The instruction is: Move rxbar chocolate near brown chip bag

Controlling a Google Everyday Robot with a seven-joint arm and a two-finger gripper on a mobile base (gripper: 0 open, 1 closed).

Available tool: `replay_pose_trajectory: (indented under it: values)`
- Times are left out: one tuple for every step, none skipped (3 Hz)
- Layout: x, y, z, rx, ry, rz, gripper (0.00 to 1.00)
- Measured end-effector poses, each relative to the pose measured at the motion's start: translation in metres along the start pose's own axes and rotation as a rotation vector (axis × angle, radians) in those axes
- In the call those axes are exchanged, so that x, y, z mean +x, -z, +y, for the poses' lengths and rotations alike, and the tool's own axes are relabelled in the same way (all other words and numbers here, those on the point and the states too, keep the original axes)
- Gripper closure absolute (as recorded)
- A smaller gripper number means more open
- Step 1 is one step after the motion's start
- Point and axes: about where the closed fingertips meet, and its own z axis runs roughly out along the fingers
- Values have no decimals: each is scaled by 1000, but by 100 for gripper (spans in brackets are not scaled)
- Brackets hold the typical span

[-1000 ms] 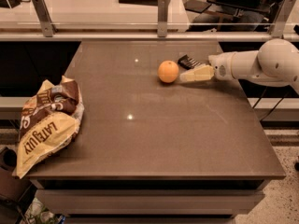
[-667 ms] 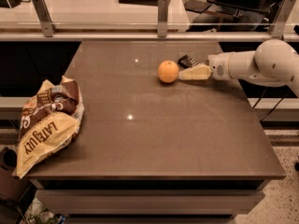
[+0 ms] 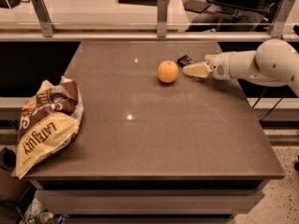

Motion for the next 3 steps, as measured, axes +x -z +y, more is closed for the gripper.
replay_pose_trajectory:
  values:
    - [-2, 1, 0, 0, 0, 0, 88]
    - [-3, 1, 1, -1, 0, 0, 100]
    - [-3, 1, 1, -1, 0, 0, 100]
